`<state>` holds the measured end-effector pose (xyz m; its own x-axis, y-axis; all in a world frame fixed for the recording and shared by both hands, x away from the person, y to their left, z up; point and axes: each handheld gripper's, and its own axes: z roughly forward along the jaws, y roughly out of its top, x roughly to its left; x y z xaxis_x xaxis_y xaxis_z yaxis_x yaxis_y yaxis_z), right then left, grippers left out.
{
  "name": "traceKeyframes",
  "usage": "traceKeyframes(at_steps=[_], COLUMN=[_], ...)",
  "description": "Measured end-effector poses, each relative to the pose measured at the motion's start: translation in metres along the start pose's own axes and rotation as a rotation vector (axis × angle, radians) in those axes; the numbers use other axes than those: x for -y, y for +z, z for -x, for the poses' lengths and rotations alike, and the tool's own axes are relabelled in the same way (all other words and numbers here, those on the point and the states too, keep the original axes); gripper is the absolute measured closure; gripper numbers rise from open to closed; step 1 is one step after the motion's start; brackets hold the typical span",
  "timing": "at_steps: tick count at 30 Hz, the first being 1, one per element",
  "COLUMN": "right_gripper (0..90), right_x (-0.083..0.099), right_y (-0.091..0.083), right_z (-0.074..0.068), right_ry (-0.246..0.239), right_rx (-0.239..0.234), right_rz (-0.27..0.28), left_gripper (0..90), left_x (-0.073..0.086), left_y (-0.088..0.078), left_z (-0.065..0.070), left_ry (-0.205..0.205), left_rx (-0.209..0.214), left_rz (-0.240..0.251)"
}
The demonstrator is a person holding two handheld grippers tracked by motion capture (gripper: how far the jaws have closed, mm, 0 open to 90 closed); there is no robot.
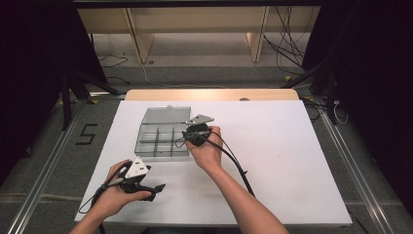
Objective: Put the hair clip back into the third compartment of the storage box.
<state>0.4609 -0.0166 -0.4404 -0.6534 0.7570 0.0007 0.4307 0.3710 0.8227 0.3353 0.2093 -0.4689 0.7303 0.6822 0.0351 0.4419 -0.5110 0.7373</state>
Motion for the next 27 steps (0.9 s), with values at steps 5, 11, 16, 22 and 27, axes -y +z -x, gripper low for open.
traceKeyframes(at_steps=[5, 11, 16, 22, 27], right_gripper=[77.7, 77.7, 77.7, 77.7, 77.7], right_x=[-0.002, -0.003, -0.003, -0.006, -0.007], right_y=[0.004, 0.007, 0.012, 0.015, 0.018], right_z=[-0.001, 0.001, 0.000, 0.001, 0.002], right_ry=[0.006, 0.003, 0.006, 0.003, 0.008], right_rx=[0.000, 0.001, -0.003, 0.001, 0.004], right_rz=[-0.003, -0.007, -0.013, -0.012, -0.014], left_gripper=[17.3, 17.3, 17.3, 17.3, 17.3], left_x=[0.000, 0.000, 0.000, 0.000, 0.000], left_y=[0.000, 0.000, 0.001, 0.000, 0.000], left_z=[0.000, 0.000, 0.000, 0.000, 0.000], left_ry=[0.000, 0.000, 0.000, 0.000, 0.000], left_rx=[0.001, 0.004, 0.003, 0.004, 0.004], left_rz=[-0.002, -0.002, -0.002, -0.002, -0.002])
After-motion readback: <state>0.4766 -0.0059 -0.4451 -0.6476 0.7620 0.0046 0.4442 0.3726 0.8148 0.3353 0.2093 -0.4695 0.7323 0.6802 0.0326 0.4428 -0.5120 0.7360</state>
